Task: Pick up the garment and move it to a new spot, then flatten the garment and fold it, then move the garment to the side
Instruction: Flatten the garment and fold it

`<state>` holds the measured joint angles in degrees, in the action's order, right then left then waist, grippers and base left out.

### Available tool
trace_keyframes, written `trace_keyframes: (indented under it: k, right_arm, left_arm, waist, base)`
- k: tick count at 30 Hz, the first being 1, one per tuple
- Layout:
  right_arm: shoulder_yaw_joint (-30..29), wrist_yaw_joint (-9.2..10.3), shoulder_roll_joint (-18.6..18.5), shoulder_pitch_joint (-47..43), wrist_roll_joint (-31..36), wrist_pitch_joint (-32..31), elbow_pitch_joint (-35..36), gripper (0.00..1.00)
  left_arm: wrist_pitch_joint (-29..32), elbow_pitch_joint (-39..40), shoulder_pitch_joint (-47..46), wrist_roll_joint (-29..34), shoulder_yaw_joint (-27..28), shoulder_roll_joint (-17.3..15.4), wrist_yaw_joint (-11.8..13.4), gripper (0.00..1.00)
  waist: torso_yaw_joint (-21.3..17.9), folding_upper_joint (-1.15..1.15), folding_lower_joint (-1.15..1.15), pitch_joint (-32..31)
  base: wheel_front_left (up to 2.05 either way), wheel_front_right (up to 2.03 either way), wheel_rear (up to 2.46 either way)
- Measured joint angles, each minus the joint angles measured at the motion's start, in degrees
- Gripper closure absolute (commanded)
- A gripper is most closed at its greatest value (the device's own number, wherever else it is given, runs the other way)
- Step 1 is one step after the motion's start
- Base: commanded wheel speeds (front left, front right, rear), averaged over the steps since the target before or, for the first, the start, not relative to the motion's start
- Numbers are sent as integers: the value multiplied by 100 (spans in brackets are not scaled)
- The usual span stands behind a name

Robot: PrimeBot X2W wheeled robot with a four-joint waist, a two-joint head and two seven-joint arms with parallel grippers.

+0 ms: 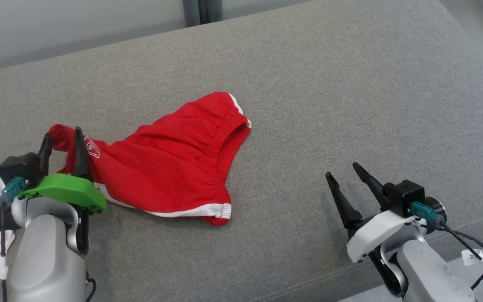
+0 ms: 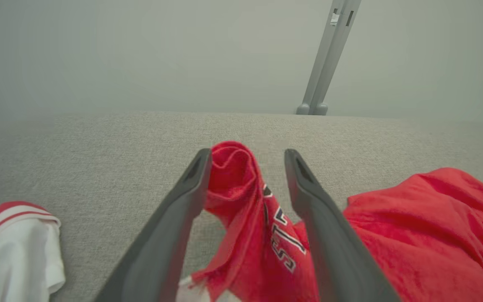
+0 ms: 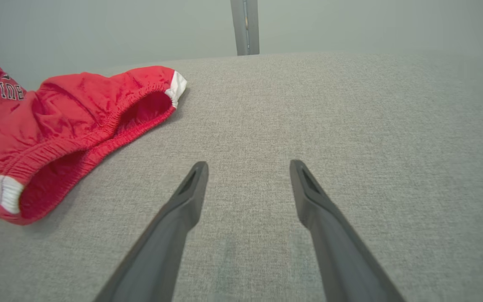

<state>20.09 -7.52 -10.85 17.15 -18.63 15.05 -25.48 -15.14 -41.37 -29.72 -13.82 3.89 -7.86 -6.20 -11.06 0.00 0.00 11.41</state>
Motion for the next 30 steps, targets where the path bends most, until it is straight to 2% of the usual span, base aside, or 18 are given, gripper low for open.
trace_keyframes:
  k: [7, 13, 18, 23, 30]
  right_arm:
    - [2, 0, 35, -1, -4, -1, 130, 0]
    - [247, 0, 73, 165, -100, -1, 167, 0]
    - [471, 2, 119, 417, -220, -1, -172, 0]
    - [405, 1, 215, 666, -477, 0, -571, 0]
    - [353, 3, 248, 883, -803, -1, -1439, 0]
  left_arm:
    - [0, 344, 158, 287, 98, 272, 14, 0]
    - [-2, 962, 482, 327, -122, 468, -75, 0]
    - [-3, 1475, 855, -74, -845, 491, -93, 0]
    - [-3, 1887, 1159, -495, -1524, 495, -107, 0]
    - [-3, 2341, 1387, -623, -2260, 499, -80, 0]
  waist:
    - [115, 0, 0, 84]
    - [526, 0, 0, 56]
    - [1099, 0, 0, 1]
    - [1617, 0, 0, -17]
    - [2353, 0, 0, -10]
  base:
    - [0, 0, 0]
    - [0, 0, 0]
    - [0, 0, 0]
    - [0, 0, 0]
    - [0, 0, 0]
